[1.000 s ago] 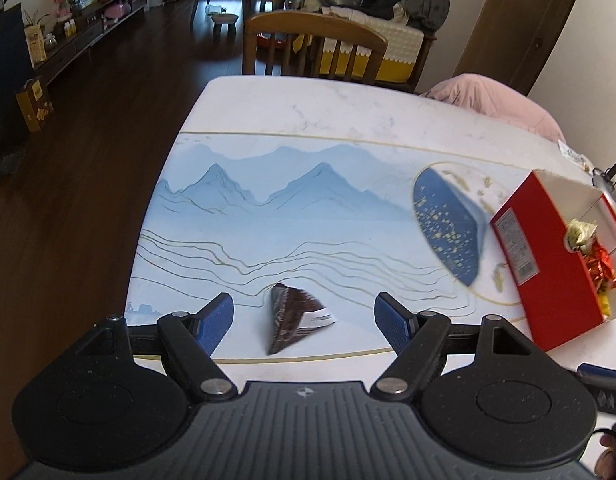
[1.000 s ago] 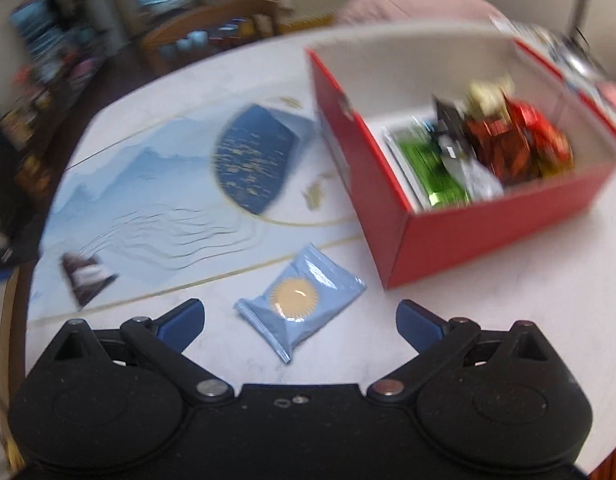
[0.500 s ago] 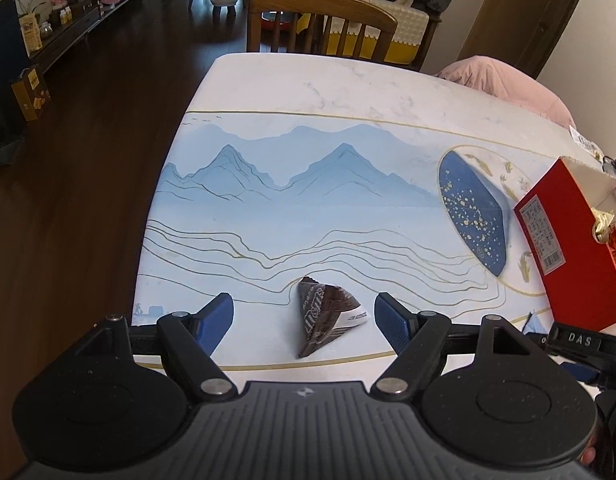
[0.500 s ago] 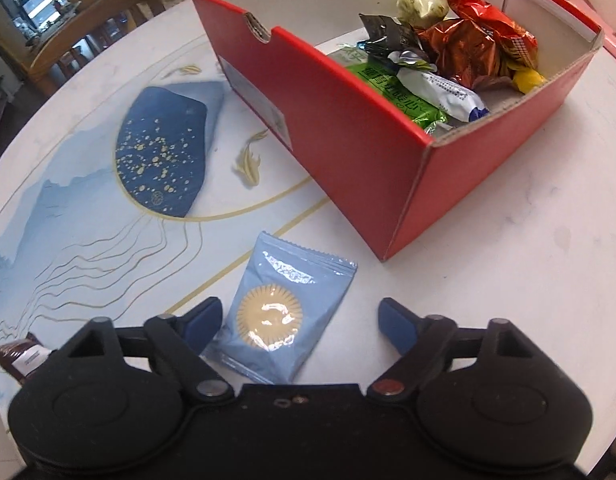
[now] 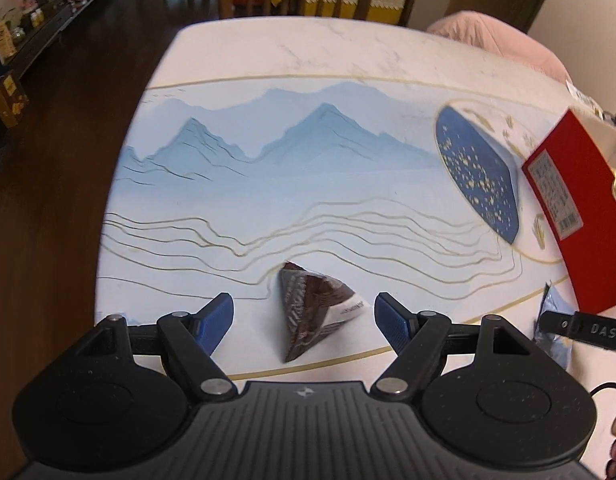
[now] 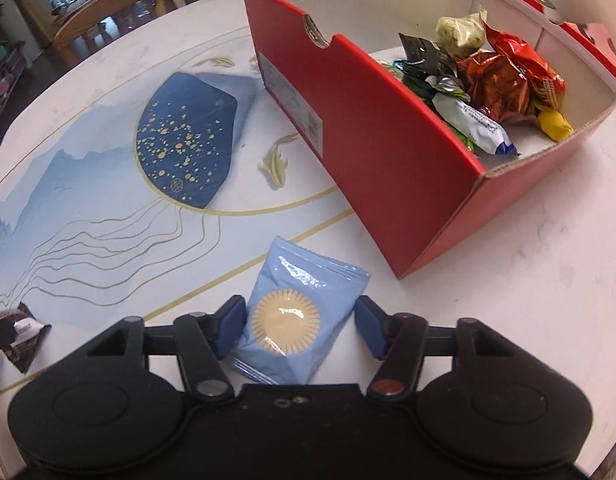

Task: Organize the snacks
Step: 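Grasp the brown chocolate with left tool while right tool grasps the blue cookie packet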

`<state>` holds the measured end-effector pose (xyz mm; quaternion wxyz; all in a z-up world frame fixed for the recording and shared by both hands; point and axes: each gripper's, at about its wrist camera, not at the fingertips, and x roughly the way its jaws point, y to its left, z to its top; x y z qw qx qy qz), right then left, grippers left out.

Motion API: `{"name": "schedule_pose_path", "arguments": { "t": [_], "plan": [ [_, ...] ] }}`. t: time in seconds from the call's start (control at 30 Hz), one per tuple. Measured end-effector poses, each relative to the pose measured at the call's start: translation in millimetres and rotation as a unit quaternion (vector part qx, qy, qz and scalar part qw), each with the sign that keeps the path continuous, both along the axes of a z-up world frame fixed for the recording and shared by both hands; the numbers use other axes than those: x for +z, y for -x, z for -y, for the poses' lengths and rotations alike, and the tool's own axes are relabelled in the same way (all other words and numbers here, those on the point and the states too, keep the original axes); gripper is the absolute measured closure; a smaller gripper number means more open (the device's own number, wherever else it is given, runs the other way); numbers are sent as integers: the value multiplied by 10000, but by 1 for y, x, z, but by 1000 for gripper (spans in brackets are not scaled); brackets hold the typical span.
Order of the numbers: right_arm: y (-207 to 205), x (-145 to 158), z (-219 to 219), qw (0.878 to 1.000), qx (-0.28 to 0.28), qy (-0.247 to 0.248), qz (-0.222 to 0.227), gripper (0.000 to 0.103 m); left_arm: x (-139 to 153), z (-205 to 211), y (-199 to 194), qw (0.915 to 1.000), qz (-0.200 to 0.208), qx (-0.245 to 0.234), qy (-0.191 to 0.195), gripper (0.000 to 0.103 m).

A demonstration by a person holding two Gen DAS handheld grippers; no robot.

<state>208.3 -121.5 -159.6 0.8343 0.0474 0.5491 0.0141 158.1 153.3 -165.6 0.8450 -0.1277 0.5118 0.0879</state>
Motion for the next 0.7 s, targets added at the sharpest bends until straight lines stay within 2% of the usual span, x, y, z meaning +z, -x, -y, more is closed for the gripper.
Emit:
{"name": "schedule_pose_path", "arguments": {
  "t": [0.3, 0.37, 0.47, 0.5, 0.7],
  "plan": [
    [4, 2, 15, 9999, 54, -143, 21, 54, -13, 9, -11, 9998, -91, -125, -126, 27],
    [5, 2, 17, 9998, 51, -165, 31, 54, -13, 9, -11, 9998, -81, -101, -153, 39],
    [7, 2, 20, 9997, 62, -227, 48, 56, -14, 9, -10, 9998, -73, -122, -109, 48],
    [8, 2, 21, 9996, 68, -251, 56, 56, -13, 10, -9, 9998, -51, -160, -124, 54],
    [13, 5, 27, 9994, 96, -322, 102, 58, -11, 14, -4, 9997, 25, -158, -168, 64]
  ]
}}
